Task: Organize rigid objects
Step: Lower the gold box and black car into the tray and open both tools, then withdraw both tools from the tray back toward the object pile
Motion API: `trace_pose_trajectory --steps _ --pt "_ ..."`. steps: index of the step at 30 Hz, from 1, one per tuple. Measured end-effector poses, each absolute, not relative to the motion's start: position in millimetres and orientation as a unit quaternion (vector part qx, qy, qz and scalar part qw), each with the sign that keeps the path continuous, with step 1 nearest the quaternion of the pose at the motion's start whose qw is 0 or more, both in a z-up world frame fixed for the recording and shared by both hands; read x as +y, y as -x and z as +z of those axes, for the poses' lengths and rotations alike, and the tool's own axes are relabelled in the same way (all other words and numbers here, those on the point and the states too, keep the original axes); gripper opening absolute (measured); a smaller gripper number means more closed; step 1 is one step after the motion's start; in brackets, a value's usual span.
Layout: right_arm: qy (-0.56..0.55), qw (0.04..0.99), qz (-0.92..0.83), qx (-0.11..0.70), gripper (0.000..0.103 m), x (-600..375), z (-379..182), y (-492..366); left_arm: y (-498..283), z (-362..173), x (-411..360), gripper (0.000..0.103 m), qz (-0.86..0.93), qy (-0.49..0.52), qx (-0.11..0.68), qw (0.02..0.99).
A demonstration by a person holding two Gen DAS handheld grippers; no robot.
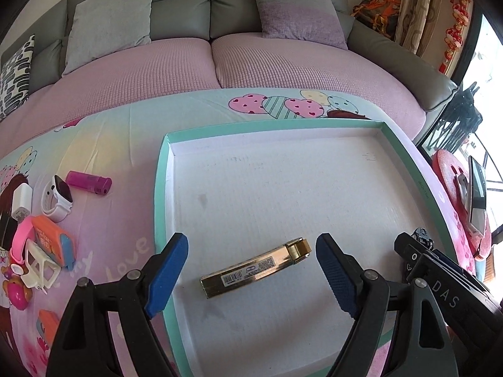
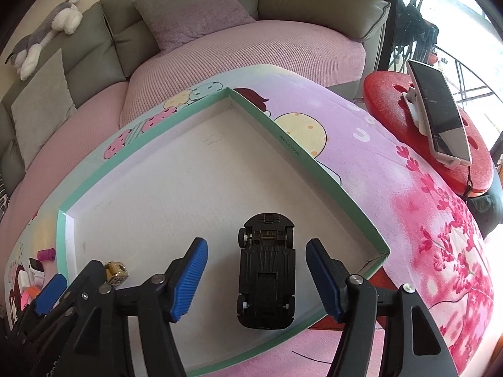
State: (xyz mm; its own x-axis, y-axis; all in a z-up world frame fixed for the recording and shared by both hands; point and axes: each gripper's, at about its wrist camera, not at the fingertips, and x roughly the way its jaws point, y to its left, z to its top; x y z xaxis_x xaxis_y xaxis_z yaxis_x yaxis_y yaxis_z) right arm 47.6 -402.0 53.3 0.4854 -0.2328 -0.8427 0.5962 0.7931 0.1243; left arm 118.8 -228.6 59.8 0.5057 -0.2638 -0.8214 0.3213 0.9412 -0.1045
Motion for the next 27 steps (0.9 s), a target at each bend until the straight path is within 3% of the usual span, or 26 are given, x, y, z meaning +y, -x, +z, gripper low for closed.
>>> trace_pose_trajectory --steps 5,11,27 --pt "-0.198 0.842 -0.243 0.44 0.083 -398 55 -49 -121 62 -221 0.085 -0.163 -0.013 0.468 0.869" --pt "-0.2 0.849 -0.235 0.43 0.103 -394 58 -50 -122 70 -205 0.095 -0.144 0.012 0.46 0.876" --pt "-0.138 0.877 -0.181 0.423 0.103 -349 66 -71 -127 87 -119 0.099 -0.038 0.076 0.42 0.904"
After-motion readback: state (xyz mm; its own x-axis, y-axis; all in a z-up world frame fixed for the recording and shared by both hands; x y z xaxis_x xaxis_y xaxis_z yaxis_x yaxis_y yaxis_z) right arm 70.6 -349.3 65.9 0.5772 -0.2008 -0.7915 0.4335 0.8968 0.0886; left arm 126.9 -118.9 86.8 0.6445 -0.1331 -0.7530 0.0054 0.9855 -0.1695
